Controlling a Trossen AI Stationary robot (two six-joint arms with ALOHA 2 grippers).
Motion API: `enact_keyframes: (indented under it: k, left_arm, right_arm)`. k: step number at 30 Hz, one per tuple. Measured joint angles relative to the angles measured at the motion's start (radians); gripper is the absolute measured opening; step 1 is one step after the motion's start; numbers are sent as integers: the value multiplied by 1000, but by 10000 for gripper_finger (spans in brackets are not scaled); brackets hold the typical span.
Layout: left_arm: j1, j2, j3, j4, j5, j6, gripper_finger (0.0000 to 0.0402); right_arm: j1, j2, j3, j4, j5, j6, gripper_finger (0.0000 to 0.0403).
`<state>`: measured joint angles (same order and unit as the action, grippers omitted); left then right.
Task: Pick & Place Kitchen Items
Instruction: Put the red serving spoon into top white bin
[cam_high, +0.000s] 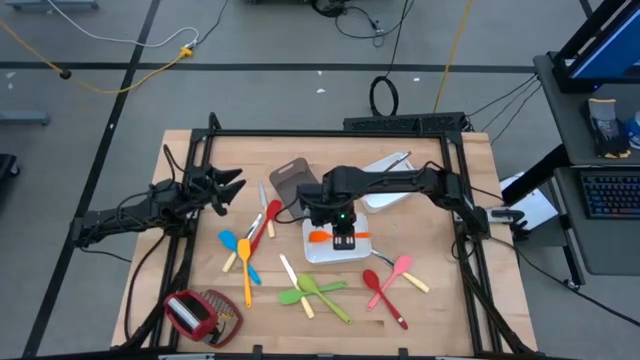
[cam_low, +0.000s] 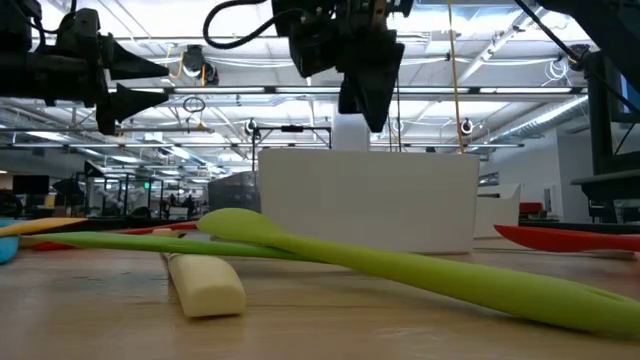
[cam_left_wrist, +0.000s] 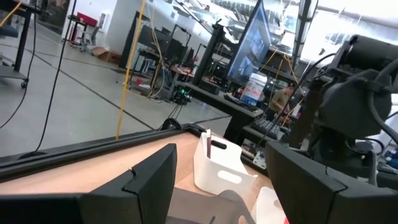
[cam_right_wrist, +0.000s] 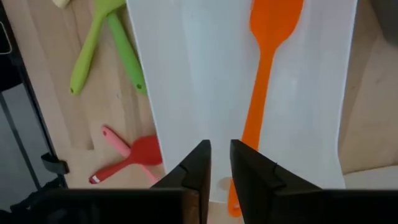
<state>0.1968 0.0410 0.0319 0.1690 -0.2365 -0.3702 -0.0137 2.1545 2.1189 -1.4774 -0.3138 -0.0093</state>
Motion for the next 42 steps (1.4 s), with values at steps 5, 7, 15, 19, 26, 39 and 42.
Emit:
enact_keyframes:
  k: [5, 7, 15, 19, 26, 39, 42]
  left_arm:
    - [0, 0, 0, 27, 0, 0, 250]
    - [0, 0, 0, 24, 0, 0, 250]
    - [0, 0, 0, 18, 0, 0, 250]
    - [0, 0, 0, 14, 0, 0, 250]
    - [0, 0, 0, 6, 0, 0, 250]
    - [0, 0, 0, -40, 0, 3, 250]
    - [0, 0, 0, -44, 0, 3, 250]
  right_arm:
    - [24, -52, 0, 7, 29, 57, 40]
    - [35, -74, 0, 3, 56, 93, 37]
    - [84, -151, 0, -31, 81, 276, 24]
    - [116, -182, 0, -68, 77, 401, 22]
    - [192, -248, -31, -72, 82, 503, 23]
    - [359, -524, -538, 279, 129, 612, 20]
    - [411, -614, -692, 446, 130, 721, 20]
